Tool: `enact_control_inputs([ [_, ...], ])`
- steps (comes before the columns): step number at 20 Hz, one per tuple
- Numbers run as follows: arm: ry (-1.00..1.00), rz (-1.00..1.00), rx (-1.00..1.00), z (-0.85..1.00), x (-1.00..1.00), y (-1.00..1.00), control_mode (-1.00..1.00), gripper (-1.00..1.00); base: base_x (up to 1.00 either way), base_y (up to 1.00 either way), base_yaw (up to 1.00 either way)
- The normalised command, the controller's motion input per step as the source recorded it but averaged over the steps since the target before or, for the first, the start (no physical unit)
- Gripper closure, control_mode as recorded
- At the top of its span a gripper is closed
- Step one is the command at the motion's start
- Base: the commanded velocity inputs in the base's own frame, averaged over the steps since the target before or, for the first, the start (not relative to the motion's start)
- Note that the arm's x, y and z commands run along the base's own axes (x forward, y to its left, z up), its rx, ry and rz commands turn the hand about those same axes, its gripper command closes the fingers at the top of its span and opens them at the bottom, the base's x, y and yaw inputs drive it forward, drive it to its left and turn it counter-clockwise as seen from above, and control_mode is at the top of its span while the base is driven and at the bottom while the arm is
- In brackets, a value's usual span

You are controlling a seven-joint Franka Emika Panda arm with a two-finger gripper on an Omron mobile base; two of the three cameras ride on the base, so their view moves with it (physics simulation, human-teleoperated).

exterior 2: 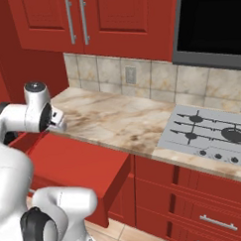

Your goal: Take a straw from the drawer in front and place it inside the glass cup on the dining counter.

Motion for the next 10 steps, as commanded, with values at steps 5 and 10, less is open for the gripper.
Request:
enact_control_inputs([
  [5,0.00,0.04,-0.03,0.07,0.00,-0.38,-1.00,1.00,0.00,0.00,0.00],
  [10,0.04,0.01,-0.08,0.00,0.00,-0.24,-1.00,1.00,0.00,0.00,0.00],
])
